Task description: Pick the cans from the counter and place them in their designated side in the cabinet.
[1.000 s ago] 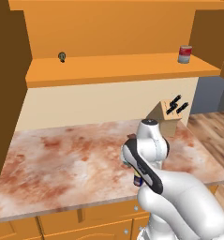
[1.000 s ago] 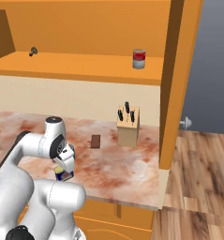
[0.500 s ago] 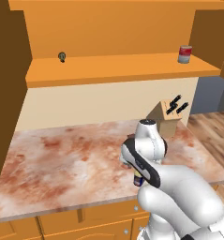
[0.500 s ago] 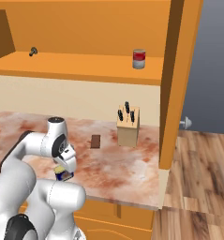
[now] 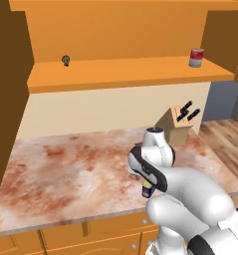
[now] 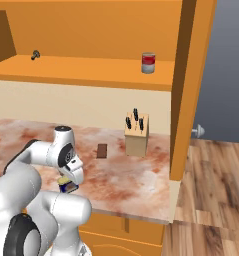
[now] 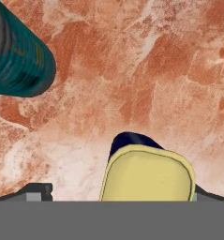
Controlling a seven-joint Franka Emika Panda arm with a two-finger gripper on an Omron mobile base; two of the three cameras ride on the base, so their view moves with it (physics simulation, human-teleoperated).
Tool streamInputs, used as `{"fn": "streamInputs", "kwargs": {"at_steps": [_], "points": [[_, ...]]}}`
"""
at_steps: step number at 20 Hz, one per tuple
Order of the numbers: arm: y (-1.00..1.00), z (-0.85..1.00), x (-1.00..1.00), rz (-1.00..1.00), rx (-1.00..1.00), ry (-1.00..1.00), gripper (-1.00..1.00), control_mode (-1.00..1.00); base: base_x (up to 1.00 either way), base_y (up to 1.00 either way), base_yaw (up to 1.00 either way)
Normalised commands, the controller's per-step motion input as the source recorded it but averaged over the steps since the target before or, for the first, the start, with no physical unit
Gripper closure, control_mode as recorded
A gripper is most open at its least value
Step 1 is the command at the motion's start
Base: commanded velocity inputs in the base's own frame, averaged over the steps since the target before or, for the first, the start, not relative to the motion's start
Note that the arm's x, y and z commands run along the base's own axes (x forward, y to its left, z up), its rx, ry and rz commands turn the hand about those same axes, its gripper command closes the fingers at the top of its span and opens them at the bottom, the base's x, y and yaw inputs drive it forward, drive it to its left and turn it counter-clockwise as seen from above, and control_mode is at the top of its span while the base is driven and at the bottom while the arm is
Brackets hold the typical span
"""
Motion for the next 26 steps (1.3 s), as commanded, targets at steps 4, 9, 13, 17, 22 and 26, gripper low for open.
{"fn": "streamInputs", "kwargs": {"at_steps": [4,9,13,17,22,26], "points": [[-0.02,-0.31,0.00,0.00,0.00,0.00,1.00,-1.00,0.00,0.00,0.00],[-0.03,-0.23,-0.05,0.00,0.00,0.00,1.00,-1.00,0.00,0.00,0.00],[-0.14,-0.15,-0.17,0.00,0.00,0.00,1.00,-1.00,0.00,0.00,0.00],[-0.19,-0.03,-0.30,0.00,0.00,-0.04,1.00,-1.00,0.00,0.00,0.00],[-0.12,0.09,-0.35,0.00,0.01,-0.08,1.00,-1.00,0.00,0.00,0.00],[-0.09,0.26,-0.35,0.00,0.05,-0.07,1.00,-1.00,0.00,0.00,0.00]]}}
